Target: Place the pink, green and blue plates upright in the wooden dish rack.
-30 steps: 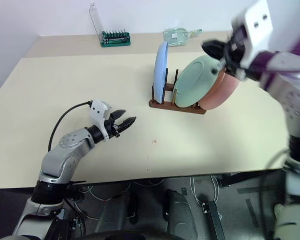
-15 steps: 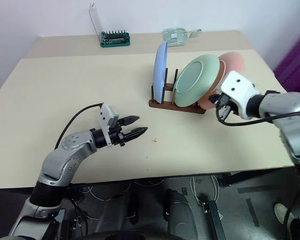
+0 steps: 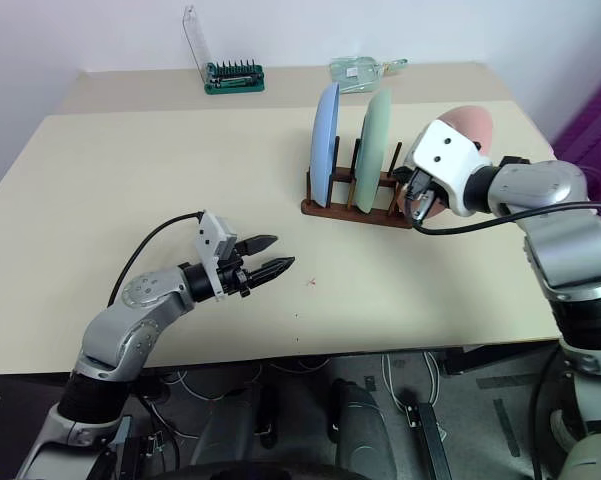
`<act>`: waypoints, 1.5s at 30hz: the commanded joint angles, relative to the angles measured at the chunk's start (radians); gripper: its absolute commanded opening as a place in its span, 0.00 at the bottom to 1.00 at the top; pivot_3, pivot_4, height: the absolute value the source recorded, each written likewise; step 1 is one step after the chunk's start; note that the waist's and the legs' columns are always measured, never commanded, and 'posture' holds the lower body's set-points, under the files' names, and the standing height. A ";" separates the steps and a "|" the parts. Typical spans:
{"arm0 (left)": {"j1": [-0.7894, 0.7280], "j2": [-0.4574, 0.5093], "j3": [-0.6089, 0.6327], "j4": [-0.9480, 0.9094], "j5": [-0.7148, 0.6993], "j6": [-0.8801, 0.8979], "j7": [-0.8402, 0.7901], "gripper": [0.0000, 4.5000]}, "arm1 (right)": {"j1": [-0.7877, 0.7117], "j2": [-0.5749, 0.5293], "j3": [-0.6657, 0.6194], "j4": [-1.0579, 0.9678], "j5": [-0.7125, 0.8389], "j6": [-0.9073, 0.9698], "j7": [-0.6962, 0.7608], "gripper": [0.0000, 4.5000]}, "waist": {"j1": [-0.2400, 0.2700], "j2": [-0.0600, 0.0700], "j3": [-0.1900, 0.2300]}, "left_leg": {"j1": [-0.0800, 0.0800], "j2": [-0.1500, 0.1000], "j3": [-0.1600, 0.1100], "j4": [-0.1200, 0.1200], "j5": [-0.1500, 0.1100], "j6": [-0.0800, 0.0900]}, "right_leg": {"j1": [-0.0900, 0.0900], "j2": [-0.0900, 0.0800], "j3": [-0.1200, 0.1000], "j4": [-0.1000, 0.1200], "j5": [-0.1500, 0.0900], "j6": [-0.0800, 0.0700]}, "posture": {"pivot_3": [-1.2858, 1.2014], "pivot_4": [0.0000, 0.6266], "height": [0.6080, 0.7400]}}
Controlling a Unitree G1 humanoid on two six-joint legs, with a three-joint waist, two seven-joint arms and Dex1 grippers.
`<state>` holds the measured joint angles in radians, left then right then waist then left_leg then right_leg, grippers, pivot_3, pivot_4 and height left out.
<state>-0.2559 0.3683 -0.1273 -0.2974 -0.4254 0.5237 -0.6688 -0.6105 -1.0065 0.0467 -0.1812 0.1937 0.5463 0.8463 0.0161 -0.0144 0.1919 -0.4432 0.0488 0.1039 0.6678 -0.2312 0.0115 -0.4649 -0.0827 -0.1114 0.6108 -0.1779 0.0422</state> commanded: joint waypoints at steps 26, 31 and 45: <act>-0.033 -0.032 -0.037 0.017 0.011 -0.022 -0.017 0.66 | 0.048 -0.098 -0.146 0.084 -0.136 -0.100 -0.020 0.00 | 0.000 0.001 -0.001 | 0.001 0.000 0.000 0.001 0.000 0.000 | 0.001 0.001 0.000 0.001 0.000 0.000 | 0.52 0.24 0.92; -0.038 -0.039 -0.035 0.038 0.018 -0.036 -0.016 0.66 | 0.084 -0.112 -0.155 0.129 -0.168 -0.114 -0.034 0.00 | -0.001 0.001 -0.001 | 0.001 0.000 0.000 0.001 0.000 0.000 | 0.001 0.001 0.000 0.001 0.000 0.000 | 0.52 0.24 0.92; -0.074 0.066 0.188 0.377 0.236 -0.239 0.240 0.66 | 0.226 0.087 -0.338 0.418 -0.062 -0.338 -0.137 0.00 | -0.003 0.001 -0.001 | 0.002 -0.001 0.000 0.001 0.000 0.000 | 0.002 0.002 0.000 0.002 0.003 0.004 | 0.52 0.24 0.92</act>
<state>-0.3265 0.4166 0.0078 0.0578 -0.2074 0.3167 -0.4597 -0.3876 -0.9166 -0.2311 0.2319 0.1142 0.2434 0.7239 0.0129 -0.0136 0.1908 -0.4415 0.0477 0.1046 0.6687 -0.2309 0.0117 -0.4634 -0.0806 -0.1113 0.6131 -0.1752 0.0458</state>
